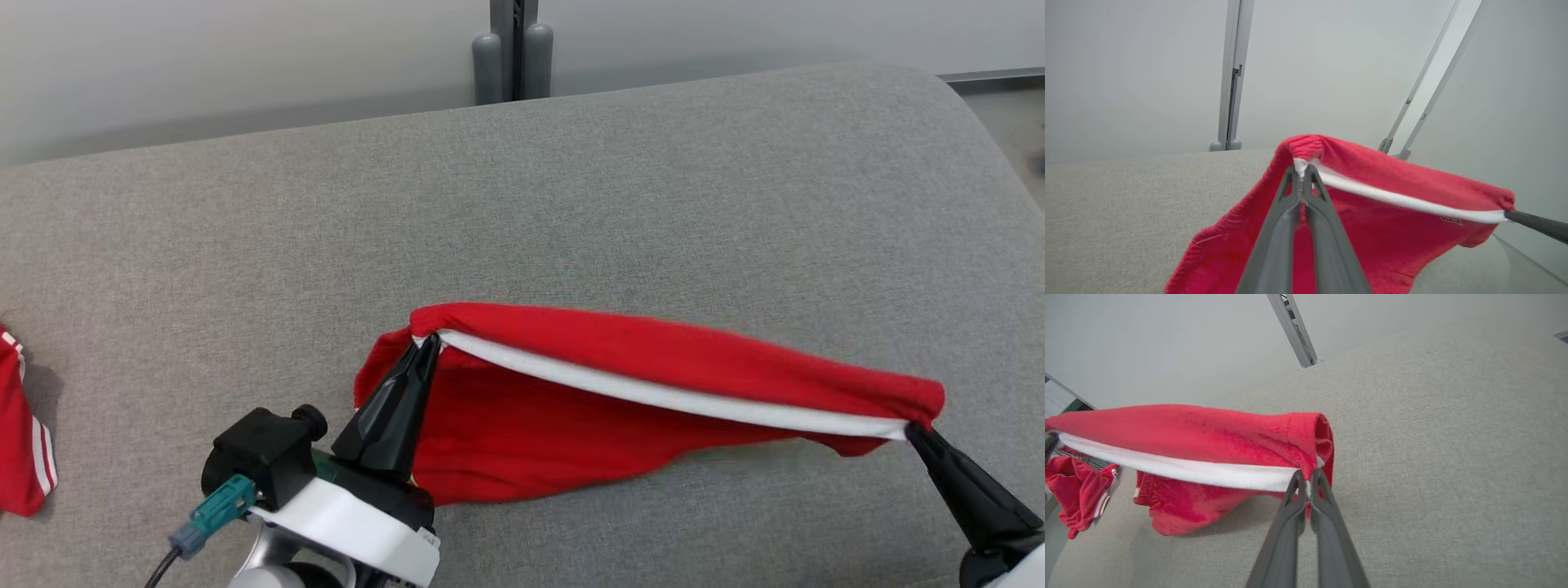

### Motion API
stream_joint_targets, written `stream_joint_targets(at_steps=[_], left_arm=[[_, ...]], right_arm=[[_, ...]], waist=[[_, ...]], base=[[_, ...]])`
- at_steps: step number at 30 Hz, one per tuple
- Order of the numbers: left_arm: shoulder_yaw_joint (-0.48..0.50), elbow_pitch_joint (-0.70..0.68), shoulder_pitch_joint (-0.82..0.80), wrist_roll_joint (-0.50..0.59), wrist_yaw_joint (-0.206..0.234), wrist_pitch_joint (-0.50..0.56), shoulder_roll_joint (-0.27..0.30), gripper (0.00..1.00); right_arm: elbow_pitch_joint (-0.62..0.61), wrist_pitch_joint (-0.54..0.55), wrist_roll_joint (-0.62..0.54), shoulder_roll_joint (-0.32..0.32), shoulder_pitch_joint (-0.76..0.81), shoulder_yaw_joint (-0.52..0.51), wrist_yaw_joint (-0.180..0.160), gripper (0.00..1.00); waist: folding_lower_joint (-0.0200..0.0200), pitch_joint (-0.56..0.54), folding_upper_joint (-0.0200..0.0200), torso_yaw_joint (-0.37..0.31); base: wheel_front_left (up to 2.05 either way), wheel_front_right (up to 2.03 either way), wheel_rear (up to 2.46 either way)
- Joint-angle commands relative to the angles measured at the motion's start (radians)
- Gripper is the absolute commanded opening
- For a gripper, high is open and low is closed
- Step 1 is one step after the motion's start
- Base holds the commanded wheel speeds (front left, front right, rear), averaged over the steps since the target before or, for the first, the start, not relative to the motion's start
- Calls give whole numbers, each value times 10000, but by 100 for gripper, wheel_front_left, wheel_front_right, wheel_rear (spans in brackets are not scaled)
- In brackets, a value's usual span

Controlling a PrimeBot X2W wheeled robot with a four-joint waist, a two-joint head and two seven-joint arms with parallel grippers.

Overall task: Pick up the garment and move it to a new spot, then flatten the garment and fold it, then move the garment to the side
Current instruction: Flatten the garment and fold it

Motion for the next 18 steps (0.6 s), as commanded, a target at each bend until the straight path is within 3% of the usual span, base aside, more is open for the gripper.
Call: stream_joint_targets(at_steps=[1,10,18], left_arm=[[89,-289,235,-120,103,87,78,0],[-138,-1609,1537,-632,436,769,77,0],[-97,-1418,1879,-756,558,868,187,0]], right_arm=[[-125,98,29,-95,245,-111,1,0],[-741,614,446,-15,1141,60,1,0],[-285,912,438,125,988,362,1,0]], waist=[[0,13,-1,-34],[0,34,-1,-209],[0,399,-1,-64]], base=[[0,0,0],[0,0,0],[0,0,0]])
